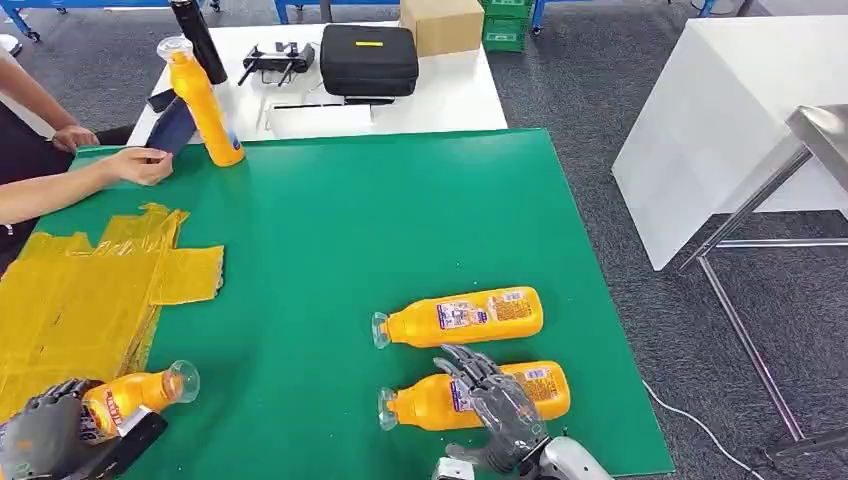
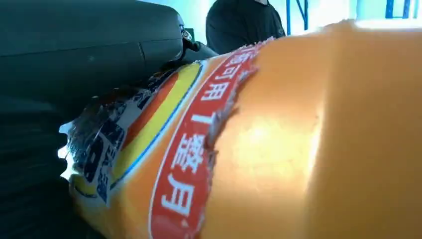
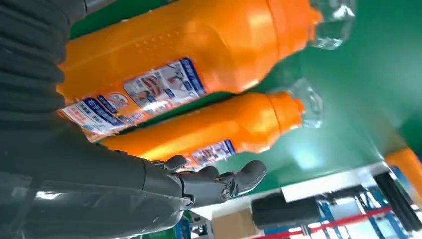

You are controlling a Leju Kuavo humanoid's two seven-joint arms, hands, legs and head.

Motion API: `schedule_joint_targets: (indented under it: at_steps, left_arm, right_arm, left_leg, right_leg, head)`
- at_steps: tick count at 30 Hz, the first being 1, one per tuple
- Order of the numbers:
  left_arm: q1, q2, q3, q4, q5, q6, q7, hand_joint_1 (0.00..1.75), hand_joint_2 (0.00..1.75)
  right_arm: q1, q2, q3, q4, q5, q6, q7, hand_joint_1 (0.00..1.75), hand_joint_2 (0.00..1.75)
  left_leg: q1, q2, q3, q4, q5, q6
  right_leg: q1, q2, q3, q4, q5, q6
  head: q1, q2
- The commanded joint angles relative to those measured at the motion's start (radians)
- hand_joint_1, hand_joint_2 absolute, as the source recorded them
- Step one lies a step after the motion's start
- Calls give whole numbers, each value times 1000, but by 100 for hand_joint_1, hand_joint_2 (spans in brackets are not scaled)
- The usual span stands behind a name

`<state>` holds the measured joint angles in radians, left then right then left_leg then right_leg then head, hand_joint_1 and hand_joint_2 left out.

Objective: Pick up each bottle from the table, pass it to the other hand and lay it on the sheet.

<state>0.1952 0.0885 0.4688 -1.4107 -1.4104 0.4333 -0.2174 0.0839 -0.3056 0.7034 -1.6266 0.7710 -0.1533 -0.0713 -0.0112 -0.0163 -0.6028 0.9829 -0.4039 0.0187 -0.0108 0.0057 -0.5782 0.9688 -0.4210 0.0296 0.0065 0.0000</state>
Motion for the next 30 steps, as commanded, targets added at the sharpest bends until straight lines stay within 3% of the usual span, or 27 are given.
schedule_joint_targets:
  at_steps: [1, 20, 30]
  left_arm:
    - [-43, 35, -39, 137, -17, -10, 44, 0, 175]
    - [20, -3, -32, -5, 86, -42, -13, 0, 175]
    - [36, -67, 27, -118, 354, -93, -159, 0, 175]
  right_arm:
    - [-16, -21, -35, 49, 21, 20, 29, 0, 175]
    - [-12, -10, -111, 55, 86, 25, 81, 0, 175]
    - [23, -135, -84, 19, 91, 87, 144, 0, 175]
  left_leg:
    - [1, 1, 4, -1, -1, -3]
    - [1, 1, 3, 0, -1, -2]
    - [1, 1, 4, 2, -3, -2]
  right_leg:
    - [1, 0, 5, -1, -1, -1]
    - [1, 0, 4, -1, -1, -1]
    - [1, -1, 5, 0, -2, 0]
  head:
    - [0, 0]
    - [0, 0]
    - [0, 0]
